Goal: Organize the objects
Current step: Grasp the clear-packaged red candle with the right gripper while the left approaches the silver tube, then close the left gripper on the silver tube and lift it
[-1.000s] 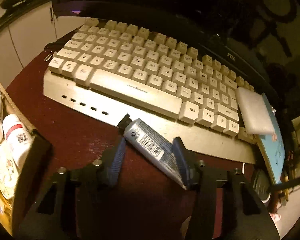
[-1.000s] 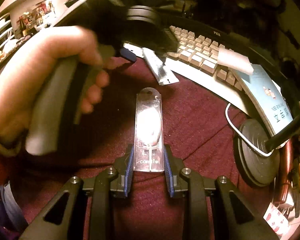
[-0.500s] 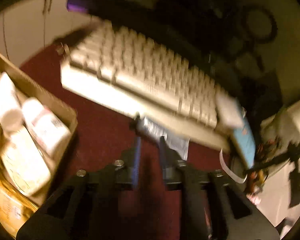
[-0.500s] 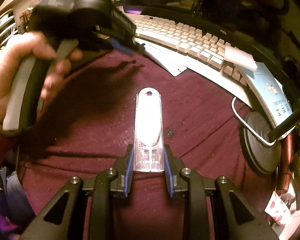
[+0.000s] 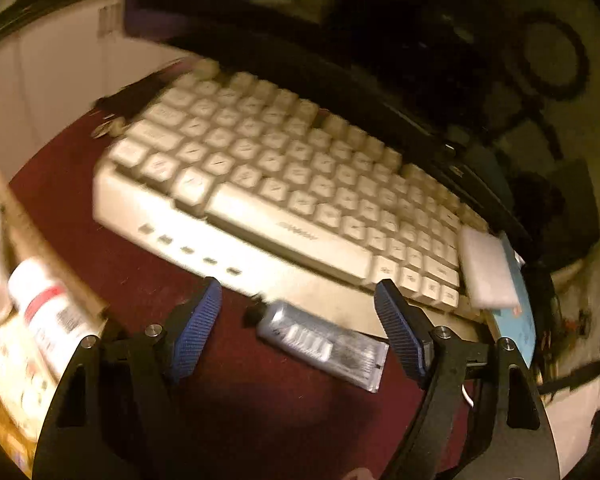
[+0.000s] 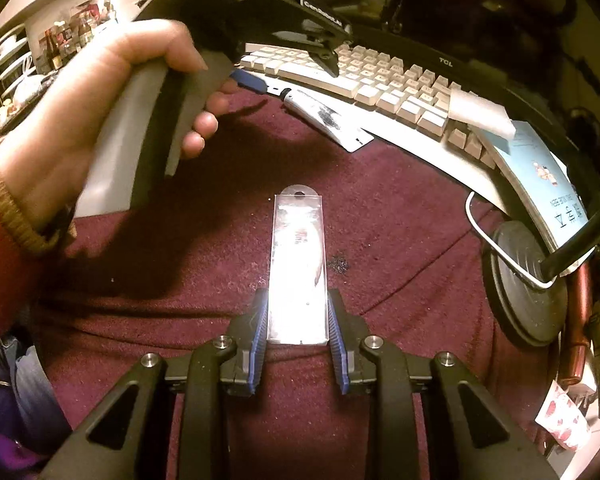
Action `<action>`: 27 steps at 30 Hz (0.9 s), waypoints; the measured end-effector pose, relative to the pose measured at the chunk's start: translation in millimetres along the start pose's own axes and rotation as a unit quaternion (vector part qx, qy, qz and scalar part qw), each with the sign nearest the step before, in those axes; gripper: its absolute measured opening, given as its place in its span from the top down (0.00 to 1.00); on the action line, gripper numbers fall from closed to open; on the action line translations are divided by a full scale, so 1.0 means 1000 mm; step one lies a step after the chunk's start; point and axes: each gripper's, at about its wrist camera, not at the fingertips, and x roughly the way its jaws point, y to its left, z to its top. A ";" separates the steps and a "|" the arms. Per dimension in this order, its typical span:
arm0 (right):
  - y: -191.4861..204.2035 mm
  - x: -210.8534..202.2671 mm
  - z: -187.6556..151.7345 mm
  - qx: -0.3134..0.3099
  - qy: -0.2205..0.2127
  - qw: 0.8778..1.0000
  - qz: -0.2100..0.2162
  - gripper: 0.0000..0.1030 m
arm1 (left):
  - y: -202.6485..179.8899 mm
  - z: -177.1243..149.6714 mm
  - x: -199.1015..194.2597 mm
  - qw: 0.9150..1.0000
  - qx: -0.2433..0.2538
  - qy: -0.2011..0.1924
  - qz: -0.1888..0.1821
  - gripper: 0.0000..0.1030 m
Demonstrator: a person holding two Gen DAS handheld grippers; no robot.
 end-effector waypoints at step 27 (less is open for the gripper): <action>0.005 -0.003 -0.007 -0.003 0.001 1.000 0.029 0.73 | -0.020 -0.044 -0.053 0.985 0.141 0.078 -0.069 0.69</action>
